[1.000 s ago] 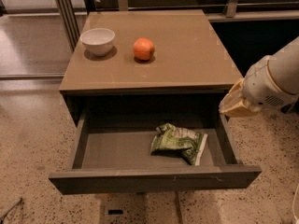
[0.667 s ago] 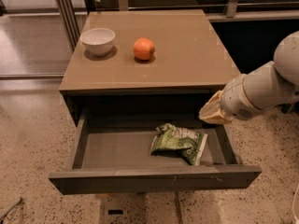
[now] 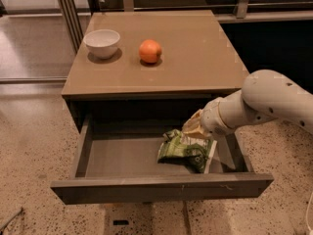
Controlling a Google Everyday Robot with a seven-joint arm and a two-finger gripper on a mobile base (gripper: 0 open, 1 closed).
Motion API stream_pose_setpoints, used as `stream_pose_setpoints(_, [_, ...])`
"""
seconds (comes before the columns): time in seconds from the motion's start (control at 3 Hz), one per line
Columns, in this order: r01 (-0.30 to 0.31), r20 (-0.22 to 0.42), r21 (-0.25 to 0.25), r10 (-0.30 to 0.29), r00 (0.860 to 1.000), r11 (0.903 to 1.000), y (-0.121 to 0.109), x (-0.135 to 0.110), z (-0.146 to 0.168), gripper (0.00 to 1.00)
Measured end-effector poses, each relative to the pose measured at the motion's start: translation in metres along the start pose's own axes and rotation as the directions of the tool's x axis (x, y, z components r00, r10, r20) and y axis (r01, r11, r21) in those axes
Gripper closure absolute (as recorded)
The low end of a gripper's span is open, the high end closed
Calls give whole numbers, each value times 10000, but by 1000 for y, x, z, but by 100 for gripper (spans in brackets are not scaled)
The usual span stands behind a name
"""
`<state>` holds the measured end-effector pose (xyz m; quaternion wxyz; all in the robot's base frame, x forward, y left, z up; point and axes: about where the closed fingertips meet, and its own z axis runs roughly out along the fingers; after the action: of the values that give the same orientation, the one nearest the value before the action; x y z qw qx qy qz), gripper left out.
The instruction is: Pick green jalapeno chip bag from top drawer and place on counter
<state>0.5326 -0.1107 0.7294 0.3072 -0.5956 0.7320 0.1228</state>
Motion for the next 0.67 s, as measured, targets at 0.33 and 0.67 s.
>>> stream_pose_setpoints(0.33, [-10, 91, -155, 11, 10000, 9999, 3, 3, 31, 81])
stream_pose_setpoints(0.67, [-95, 136, -173, 97, 9999, 9998, 3, 5, 47, 58])
